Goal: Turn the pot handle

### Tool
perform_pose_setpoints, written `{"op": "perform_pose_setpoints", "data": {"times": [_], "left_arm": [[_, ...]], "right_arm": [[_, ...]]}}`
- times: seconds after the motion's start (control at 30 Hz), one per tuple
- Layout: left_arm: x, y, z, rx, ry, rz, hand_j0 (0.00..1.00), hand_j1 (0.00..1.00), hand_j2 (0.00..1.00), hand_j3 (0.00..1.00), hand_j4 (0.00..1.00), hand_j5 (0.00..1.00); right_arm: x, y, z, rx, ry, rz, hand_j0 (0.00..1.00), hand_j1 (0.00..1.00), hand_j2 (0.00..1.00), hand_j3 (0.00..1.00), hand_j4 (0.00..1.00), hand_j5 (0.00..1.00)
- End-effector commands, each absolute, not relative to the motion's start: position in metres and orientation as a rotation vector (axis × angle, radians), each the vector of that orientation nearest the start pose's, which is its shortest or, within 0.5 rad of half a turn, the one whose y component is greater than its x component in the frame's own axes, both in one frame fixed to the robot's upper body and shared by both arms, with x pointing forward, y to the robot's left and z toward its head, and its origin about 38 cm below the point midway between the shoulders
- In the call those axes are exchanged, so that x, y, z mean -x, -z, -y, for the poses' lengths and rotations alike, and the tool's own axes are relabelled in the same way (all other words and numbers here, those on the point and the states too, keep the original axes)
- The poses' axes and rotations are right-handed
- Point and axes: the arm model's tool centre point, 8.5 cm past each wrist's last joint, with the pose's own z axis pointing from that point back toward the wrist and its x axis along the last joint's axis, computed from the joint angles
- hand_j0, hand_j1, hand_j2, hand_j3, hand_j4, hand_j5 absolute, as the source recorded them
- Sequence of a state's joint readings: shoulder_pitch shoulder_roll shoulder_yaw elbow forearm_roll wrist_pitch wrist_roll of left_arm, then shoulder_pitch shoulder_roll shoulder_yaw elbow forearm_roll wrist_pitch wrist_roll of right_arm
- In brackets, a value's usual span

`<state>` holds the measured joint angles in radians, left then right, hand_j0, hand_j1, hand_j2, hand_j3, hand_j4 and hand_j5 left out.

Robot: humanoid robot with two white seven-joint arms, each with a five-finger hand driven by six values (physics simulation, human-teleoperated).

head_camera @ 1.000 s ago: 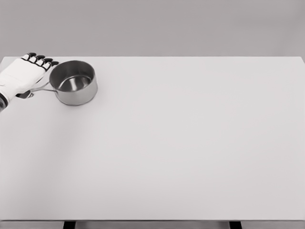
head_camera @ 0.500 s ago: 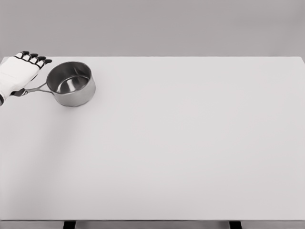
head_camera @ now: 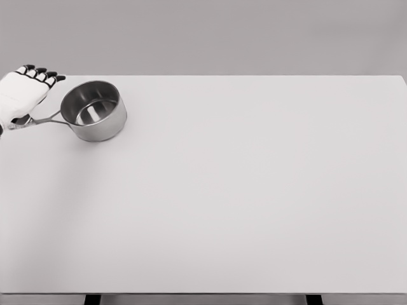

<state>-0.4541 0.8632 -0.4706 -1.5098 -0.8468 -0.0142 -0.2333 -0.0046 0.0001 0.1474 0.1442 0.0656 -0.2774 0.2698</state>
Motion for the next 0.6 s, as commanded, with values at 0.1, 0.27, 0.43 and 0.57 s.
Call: {"op": "perform_pose_setpoints", "data": {"times": [0.1, 0.27, 0.43, 0.57], "left_arm": [[-0.445, -0.21, -0.385, -1.196, 1.697, 1.059, 1.0, 1.0, 1.0, 1.0, 1.0, 1.0], [-0.445, -0.217, -0.385, -1.209, 1.699, 1.066, 1.0, 1.0, 1.0, 1.0, 1.0, 1.0], [-0.44, -0.226, -0.377, -1.183, 1.699, 1.118, 1.0, 1.0, 1.0, 1.0, 1.0, 1.0], [-0.429, -0.243, -0.375, -1.151, 1.702, 1.172, 1.0, 1.0, 1.0, 1.0, 1.0, 1.0]], "right_arm": [[0.022, 0.254, 0.25, -0.205, -0.233, 0.099, 1.0, 1.0, 1.0, 1.0, 1.0, 1.0], [0.022, 0.254, 0.25, -0.205, -0.233, 0.099, 1.0, 1.0, 1.0, 1.0, 1.0, 1.0], [0.022, 0.254, 0.25, -0.205, -0.233, 0.099, 1.0, 1.0, 1.0, 1.0, 1.0, 1.0], [0.022, 0.254, 0.25, -0.205, -0.233, 0.099, 1.0, 1.0, 1.0, 1.0, 1.0, 1.0]]}}
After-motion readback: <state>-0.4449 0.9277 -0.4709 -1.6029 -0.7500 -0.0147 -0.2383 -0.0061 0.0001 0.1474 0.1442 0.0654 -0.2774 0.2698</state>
